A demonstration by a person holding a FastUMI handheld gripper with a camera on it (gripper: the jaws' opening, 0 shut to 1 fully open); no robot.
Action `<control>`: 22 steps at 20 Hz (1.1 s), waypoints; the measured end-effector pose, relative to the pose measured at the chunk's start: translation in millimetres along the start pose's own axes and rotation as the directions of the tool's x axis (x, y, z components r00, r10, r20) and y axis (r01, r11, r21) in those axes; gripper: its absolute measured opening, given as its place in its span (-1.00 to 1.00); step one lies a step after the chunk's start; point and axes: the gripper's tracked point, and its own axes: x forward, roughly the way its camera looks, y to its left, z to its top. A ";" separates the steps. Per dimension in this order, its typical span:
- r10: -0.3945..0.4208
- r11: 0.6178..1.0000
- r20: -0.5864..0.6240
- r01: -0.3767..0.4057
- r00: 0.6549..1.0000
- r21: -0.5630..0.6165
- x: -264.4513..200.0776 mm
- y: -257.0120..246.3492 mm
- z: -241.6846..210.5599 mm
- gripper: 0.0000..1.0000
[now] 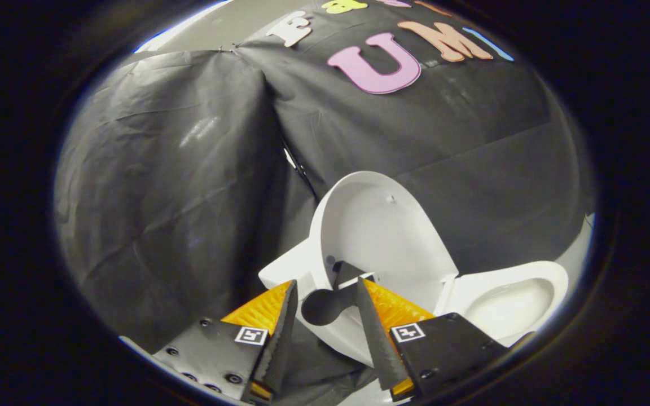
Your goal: Open the toilet lid.
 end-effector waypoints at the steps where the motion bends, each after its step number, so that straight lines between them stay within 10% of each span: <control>1: -0.002 1.000 0.019 0.002 1.000 -0.021 -5.4 -3.9 7.0 0.30; 10: -0.077 0.964 0.238 0.133 0.968 -0.229 -80.5 -77.1 113.9 0.96; 22: -0.230 0.883 0.312 0.333 0.922 -0.331 -200.0 -235.6 185.2 0.93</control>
